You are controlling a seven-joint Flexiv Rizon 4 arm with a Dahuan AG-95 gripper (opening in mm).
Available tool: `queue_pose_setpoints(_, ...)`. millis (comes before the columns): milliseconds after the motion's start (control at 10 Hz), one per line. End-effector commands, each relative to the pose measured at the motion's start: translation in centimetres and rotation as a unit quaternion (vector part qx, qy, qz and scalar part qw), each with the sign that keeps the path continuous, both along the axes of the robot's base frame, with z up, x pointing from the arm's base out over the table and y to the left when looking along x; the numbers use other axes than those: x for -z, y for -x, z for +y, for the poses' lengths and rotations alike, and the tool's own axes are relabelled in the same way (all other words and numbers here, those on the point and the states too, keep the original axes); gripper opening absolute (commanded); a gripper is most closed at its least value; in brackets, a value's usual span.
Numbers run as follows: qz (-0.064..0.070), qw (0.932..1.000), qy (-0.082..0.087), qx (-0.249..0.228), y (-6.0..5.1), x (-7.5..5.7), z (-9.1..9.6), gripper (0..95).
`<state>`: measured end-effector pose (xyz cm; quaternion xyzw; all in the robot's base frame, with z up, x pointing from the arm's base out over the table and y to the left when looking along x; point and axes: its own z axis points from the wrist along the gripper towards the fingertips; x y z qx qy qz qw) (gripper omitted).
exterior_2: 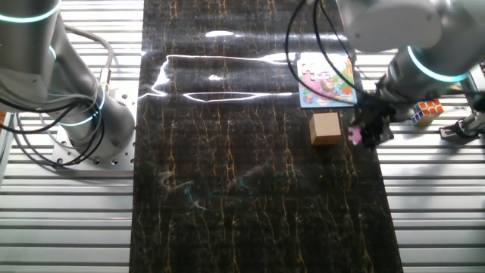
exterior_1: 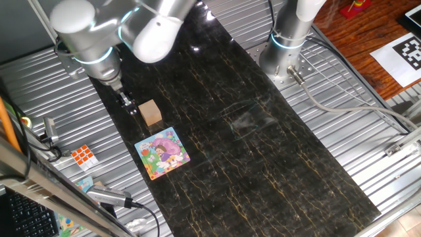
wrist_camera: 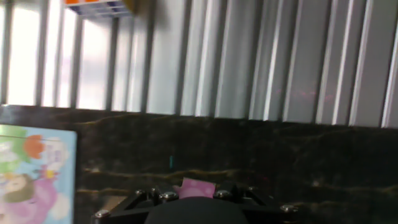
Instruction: Assemble one piece of a puzzle
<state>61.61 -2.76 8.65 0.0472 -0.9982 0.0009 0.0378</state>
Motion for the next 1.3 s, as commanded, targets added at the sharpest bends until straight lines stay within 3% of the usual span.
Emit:
queue_pose_setpoints(100, -0.002, 1.0, 0.002, 0.006, 0.4, -0.1, 1.1, 38.0)
queue_pose_setpoints(900, -0.003, 1.0, 0.003, 0.001, 2.3, 0.0, 5.6, 38.0)
queue_pose_setpoints(1300, -0.003, 0.9999, 0.0, -0.012, 2.9, -0.1, 6.5, 38.0)
